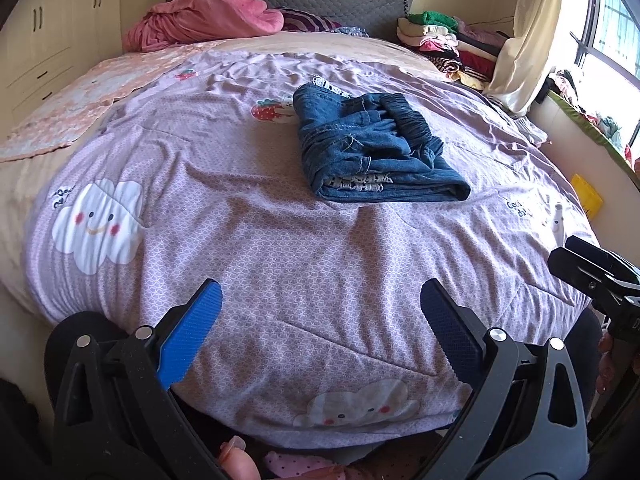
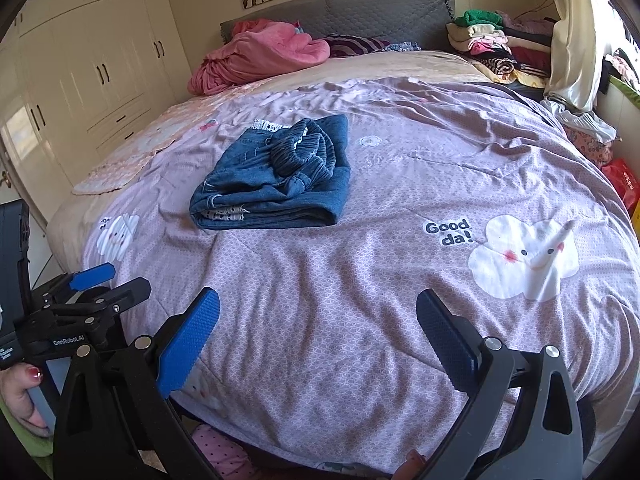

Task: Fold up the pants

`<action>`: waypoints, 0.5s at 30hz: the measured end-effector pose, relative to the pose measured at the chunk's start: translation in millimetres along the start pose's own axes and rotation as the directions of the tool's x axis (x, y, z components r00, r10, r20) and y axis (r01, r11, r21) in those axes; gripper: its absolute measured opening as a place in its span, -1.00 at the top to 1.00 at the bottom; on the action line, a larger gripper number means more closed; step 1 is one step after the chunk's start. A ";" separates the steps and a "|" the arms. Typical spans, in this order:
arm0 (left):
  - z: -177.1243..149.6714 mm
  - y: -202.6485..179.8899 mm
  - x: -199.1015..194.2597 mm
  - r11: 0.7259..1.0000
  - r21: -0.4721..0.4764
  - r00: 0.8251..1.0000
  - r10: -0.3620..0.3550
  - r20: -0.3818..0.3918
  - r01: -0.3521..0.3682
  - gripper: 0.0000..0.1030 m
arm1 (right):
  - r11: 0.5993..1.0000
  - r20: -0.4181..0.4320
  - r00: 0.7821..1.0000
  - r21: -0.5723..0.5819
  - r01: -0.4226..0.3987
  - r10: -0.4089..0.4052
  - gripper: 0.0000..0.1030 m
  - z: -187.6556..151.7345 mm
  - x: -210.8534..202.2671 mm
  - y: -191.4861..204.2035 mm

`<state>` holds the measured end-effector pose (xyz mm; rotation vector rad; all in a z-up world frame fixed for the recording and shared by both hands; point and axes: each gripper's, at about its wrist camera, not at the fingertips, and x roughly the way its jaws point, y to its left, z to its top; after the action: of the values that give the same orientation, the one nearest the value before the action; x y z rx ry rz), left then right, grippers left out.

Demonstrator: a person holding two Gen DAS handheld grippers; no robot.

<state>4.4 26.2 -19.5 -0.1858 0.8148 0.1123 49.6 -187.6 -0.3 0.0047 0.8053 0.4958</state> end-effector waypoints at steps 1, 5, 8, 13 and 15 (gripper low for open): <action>-0.1 0.0 0.0 1.000 -0.001 1.000 -0.002 -0.001 0.002 -0.81 | 1.000 -0.003 1.000 0.000 -0.001 0.001 -0.91 -0.4 0.4 0.9; -0.3 -0.2 -0.6 1.000 0.001 1.000 0.000 0.000 0.000 -0.81 | 1.000 -0.002 1.000 -0.001 0.001 -0.001 -0.91 -0.4 0.8 2.1; -0.4 -0.6 -0.4 1.000 0.000 1.000 0.001 0.000 -0.001 -0.81 | 1.000 -0.004 1.000 0.000 0.004 -0.004 -0.91 -0.8 1.1 2.1; -0.1 0.6 -0.7 1.000 0.003 1.000 0.008 -0.006 -0.008 -0.81 | 1.000 -0.007 1.000 0.000 0.004 -0.004 -0.91 -2.1 1.5 2.4; 0.7 1.2 -0.9 1.000 0.005 1.000 0.014 -0.006 -0.014 -0.81 | 1.000 -0.007 1.000 -0.002 0.006 -0.006 -0.91 -2.6 1.6 2.9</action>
<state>4.1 27.5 -18.6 -0.1760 0.8222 0.1228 47.5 -184.9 -2.8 -0.0011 0.8112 0.4911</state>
